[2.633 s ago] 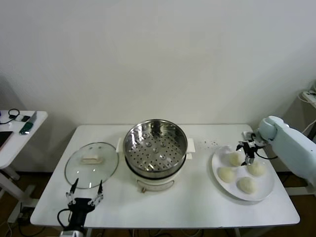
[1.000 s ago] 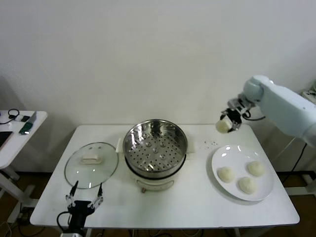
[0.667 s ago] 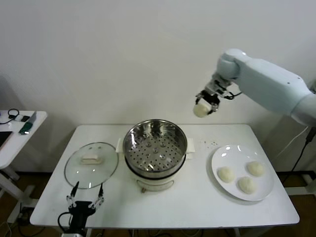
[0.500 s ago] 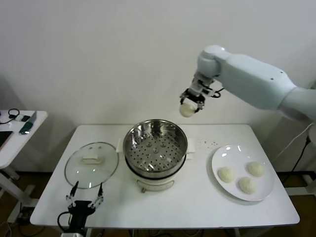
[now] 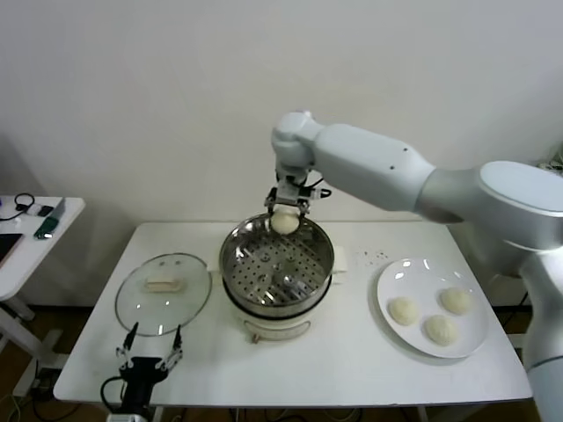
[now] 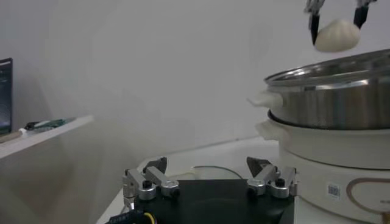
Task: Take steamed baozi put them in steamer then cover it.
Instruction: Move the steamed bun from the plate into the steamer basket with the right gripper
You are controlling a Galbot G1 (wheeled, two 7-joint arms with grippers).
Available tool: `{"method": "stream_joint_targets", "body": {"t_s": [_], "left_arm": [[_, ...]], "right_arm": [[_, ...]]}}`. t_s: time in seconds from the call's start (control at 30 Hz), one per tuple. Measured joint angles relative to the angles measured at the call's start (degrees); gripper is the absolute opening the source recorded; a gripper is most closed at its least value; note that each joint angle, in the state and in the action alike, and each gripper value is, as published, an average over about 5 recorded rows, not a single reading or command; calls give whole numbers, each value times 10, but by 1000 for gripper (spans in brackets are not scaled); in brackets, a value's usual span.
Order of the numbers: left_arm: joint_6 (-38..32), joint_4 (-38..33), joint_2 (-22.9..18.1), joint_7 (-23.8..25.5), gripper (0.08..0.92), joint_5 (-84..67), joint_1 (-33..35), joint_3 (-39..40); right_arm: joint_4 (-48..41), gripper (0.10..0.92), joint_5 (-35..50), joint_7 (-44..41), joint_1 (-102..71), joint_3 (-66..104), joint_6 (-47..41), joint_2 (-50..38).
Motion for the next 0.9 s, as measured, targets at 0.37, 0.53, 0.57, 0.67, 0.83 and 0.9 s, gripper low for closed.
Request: {"method": "stream_joint_targets", "body": {"t_s": [0.37, 0.53, 0.57, 0.67, 0.83, 0.9], "left_arm": [[6, 4, -1, -3, 823, -10, -5, 0], [6, 7, -2, -3, 823, -11, -5, 0], [6, 7, -2, -4, 823, -12, -5, 0], [6, 8, -2, -4, 823, -13, -4, 0], [7, 7, -2, -5, 823, -14, -4, -1], [7, 6, -3, -6, 823, -15, -4, -1]], "right_arm": [[-33, 712, -47, 2, -46, 5, 7, 28], [-44, 720, -57, 3, -59, 6, 7, 35], [-45, 731, -58, 3, -61, 7, 7, 36], [-47, 775, -61, 4, -64, 9, 7, 37], [-47, 820, -62, 2, -63, 14, 10, 34], [-45, 822, -60, 0, -61, 16, 11, 31]]}}
